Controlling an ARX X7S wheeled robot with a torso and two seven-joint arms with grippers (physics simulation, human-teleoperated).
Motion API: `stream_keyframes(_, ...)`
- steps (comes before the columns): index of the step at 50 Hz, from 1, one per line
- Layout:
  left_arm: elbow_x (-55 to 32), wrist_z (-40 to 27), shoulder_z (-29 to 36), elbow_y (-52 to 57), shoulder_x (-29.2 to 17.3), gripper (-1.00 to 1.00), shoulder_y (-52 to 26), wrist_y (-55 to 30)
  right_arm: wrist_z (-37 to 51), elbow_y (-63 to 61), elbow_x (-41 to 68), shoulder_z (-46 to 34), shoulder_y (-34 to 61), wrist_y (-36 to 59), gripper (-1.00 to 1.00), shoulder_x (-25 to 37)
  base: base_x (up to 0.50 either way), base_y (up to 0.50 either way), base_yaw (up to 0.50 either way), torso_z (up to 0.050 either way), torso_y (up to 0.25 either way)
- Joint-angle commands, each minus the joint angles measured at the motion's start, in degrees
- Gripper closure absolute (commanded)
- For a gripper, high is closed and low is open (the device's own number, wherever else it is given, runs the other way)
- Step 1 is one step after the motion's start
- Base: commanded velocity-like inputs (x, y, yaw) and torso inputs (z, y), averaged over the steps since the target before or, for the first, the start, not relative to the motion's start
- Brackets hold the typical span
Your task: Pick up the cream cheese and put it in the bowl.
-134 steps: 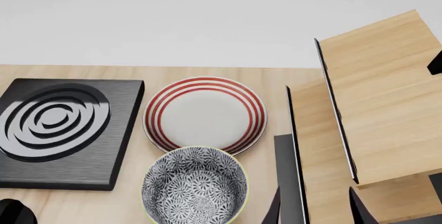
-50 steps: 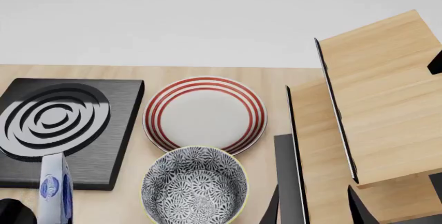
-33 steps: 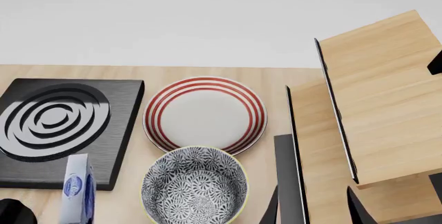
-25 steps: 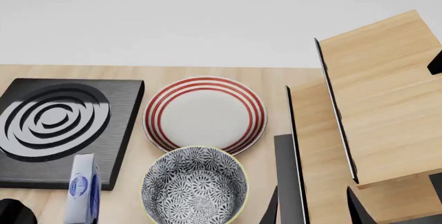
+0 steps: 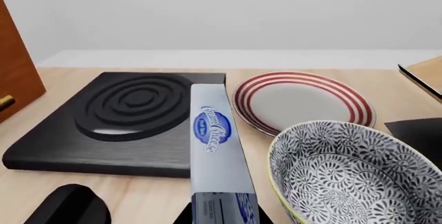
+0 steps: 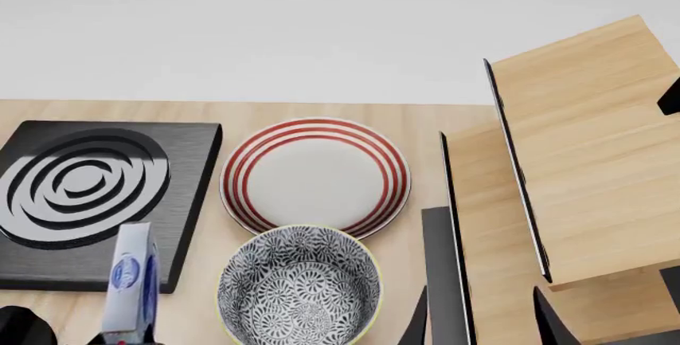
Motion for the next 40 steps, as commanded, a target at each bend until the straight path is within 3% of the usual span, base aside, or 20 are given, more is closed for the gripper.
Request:
stream_keyframes(1, -0.78, 0.05, -0.28, 0.9, 0.24, 1.0, -1.16, 0.22, 0.1, -0.15, 0.14, 0.06, 0.12, 0.15, -1.0, 0.27, 0.0, 0.0, 0.0, 0.0, 0.0)
stream_keyframes(40, -0.96, 2.84, 4.9, -0.3, 1.59, 1.0, -7.52, -3.72, 0.34, 0.19, 0.25, -0.28, -0.07, -0.34, -1.0, 0.42, 0.0, 0.0, 0.0, 0.0, 0.001)
